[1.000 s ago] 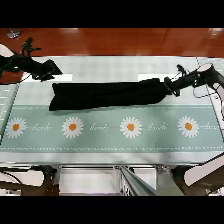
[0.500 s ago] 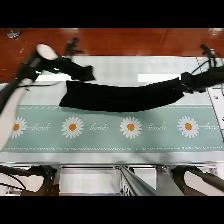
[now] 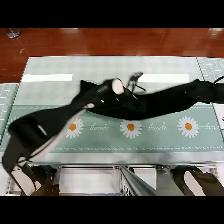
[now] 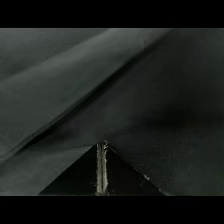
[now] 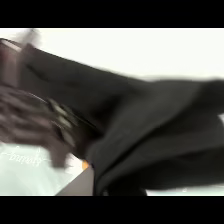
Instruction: Fold the shirts.
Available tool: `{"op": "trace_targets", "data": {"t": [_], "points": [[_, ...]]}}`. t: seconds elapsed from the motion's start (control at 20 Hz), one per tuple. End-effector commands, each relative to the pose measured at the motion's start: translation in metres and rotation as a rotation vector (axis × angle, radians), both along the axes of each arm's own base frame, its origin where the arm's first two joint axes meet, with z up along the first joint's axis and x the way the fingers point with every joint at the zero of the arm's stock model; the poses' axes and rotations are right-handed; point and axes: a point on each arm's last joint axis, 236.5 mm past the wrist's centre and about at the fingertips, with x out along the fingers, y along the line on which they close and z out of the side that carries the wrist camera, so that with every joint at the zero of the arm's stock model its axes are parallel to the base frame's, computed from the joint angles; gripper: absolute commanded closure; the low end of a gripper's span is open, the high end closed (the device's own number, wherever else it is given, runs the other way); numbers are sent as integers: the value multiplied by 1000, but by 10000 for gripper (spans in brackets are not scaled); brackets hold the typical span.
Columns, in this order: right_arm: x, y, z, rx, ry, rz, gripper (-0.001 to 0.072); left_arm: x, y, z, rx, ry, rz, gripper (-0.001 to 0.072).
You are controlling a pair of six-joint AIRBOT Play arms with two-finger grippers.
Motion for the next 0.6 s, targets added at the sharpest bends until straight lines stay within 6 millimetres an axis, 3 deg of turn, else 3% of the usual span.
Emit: {"op": "trace_targets", "data": {"t": [0.0,0.1,0.2,0.3,0.4,0.5,0.55], "points": [[-3,2,6,8,-21,-7,689,-55,-37,-14,-12,72,-79,682],[-3,2,4,7,-15,-3,689,-40,-28,-1,-19,74,-79,683],[-1,5,3,19,2,17,689,16,5,34,-43,30,-30,682],[7,23,8,72,4,72,689,96,79,75,-35,-49,117,683],[24,59,12,81,-5,170,689,154,176,120,-17,-96,306,682],[48,124,14,99,-19,303,689,177,262,177,-37,-170,439,682],[61,160,9,107,-15,363,689,178,295,208,-47,-233,486,682]]}}
